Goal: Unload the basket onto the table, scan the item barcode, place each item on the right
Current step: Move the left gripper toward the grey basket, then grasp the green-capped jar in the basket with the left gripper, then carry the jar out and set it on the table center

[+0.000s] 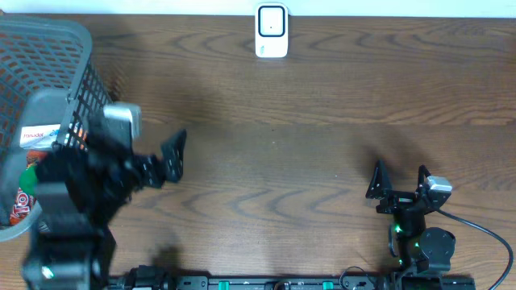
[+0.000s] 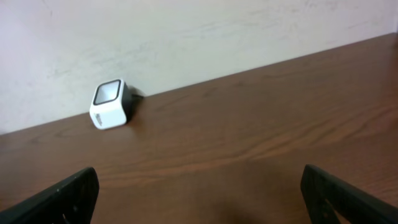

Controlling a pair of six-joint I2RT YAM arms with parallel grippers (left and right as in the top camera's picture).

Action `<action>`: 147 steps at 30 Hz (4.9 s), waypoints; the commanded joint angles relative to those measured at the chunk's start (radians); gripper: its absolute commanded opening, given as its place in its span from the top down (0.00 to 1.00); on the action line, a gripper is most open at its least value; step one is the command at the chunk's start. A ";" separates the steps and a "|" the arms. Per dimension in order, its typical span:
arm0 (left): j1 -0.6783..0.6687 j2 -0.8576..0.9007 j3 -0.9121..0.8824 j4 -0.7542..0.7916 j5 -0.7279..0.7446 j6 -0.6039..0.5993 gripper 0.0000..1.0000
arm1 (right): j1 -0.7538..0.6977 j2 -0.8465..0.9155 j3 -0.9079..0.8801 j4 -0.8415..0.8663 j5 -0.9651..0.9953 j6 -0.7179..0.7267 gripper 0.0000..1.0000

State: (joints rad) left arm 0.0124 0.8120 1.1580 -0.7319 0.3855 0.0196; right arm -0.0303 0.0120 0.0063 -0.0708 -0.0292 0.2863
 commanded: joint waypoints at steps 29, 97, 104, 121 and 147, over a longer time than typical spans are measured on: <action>0.845 0.926 0.908 -0.559 -0.270 -0.310 0.03 | 0.005 -0.006 -0.001 -0.002 0.002 0.013 0.01; 0.768 0.987 0.091 -0.044 -0.432 -0.250 0.39 | 0.005 -0.006 -0.001 -0.002 0.002 0.013 0.01; 0.768 0.987 0.092 -0.049 -0.431 -0.276 0.46 | 0.005 -0.006 -0.001 -0.002 0.002 0.013 0.01; 0.768 0.671 0.136 -0.091 -0.409 -0.321 0.49 | 0.005 -0.006 -0.001 -0.002 0.002 0.013 0.01; 0.599 0.073 0.135 0.137 0.214 -0.647 0.45 | 0.005 -0.006 -0.001 -0.002 0.002 0.013 0.01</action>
State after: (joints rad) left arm 0.6735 0.8631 1.2648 -0.6033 0.5293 -0.5964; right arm -0.0303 0.0120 0.0063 -0.0700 -0.0292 0.2863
